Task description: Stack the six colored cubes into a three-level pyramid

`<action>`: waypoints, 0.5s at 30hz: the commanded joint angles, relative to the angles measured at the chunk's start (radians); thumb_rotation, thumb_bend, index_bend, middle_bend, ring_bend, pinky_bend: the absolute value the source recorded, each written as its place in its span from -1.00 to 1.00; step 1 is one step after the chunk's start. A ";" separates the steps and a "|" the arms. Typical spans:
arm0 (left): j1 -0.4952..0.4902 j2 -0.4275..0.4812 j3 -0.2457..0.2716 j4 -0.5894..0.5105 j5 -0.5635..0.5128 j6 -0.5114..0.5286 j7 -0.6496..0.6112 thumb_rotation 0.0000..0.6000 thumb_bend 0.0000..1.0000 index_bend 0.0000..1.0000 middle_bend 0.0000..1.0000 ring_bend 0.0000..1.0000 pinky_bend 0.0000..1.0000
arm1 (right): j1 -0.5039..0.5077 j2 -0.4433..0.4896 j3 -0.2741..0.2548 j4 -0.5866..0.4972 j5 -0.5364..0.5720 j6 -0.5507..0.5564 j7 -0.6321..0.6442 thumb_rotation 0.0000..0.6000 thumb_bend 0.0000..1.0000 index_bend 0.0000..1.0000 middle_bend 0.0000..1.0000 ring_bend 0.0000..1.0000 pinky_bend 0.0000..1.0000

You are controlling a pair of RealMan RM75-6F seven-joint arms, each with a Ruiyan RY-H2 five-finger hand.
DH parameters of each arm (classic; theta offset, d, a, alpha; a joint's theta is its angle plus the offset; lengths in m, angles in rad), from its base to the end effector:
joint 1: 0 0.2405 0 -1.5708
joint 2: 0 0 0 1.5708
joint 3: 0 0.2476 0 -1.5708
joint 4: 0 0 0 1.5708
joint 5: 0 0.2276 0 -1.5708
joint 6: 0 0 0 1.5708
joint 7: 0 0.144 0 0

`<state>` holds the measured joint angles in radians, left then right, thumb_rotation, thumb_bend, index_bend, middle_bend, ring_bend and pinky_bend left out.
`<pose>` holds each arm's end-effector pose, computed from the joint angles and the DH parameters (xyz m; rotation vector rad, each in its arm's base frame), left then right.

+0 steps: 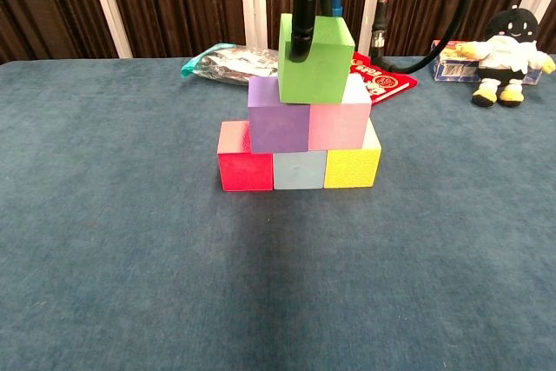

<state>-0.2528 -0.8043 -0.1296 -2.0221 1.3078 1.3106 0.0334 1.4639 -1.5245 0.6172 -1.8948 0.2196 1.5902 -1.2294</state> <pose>-0.2308 0.2311 0.1859 -1.4174 -1.0100 -0.9563 0.0889 -0.3308 0.0266 1.6815 -0.9572 0.5424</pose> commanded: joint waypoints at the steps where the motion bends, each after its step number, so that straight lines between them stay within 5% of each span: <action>1: 0.000 0.000 0.000 0.001 -0.001 -0.001 -0.001 1.00 -0.75 -1.00 -0.87 -0.92 -0.81 | 0.001 -0.003 -0.001 0.003 -0.005 0.001 -0.002 1.00 -0.41 -1.00 -0.17 -0.32 -0.91; 15: -0.002 0.000 0.001 0.003 -0.001 -0.005 -0.004 1.00 -0.75 -1.00 -0.87 -0.92 -0.81 | 0.003 -0.014 -0.005 0.010 -0.022 0.009 -0.022 1.00 -0.41 -1.00 -0.17 -0.32 -0.91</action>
<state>-0.2545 -0.8044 -0.1289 -2.0188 1.3070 1.3052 0.0299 1.4666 -1.5378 0.6124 -1.8848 0.1967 1.5985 -1.2494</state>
